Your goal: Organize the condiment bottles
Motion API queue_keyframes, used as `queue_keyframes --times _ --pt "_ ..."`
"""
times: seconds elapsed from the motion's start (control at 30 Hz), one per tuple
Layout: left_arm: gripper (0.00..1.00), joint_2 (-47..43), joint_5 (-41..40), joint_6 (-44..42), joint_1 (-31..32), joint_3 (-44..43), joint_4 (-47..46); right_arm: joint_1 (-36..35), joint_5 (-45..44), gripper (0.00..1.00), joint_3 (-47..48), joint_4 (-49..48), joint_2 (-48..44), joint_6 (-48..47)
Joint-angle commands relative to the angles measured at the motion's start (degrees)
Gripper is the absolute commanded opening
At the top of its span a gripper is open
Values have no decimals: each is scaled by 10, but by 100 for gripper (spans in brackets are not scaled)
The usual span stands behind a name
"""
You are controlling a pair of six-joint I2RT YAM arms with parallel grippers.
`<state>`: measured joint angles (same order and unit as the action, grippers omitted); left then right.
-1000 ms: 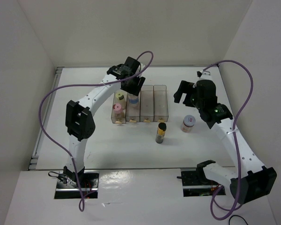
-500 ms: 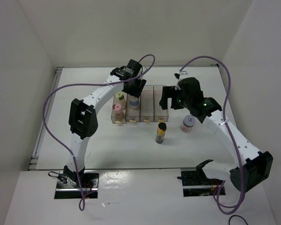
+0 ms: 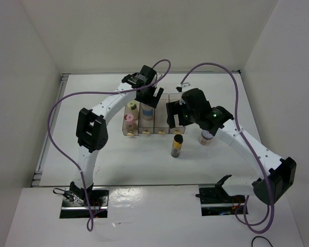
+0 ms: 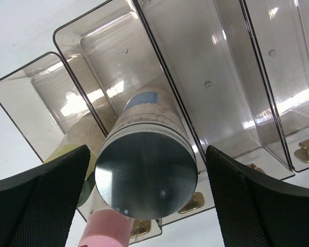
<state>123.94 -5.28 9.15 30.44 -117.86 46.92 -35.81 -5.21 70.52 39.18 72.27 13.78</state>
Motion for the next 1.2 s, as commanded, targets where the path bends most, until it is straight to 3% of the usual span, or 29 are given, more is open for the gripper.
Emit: queue_keyframes --times 0.0,0.23,0.67,1.17 --pt "99 -25 -4 -2 -2 -13 -5 -8 -12 99 25 34 4 -8" --pt "99 -44 -12 16 -2 -76 38 -15 8 99 0 45 -20 5" --pt "99 -11 -77 59 -39 -386 188 -44 10 99 -78 20 -33 51" --pt "99 -159 -113 59 -65 -282 188 -54 -11 89 -100 31 -16 80"
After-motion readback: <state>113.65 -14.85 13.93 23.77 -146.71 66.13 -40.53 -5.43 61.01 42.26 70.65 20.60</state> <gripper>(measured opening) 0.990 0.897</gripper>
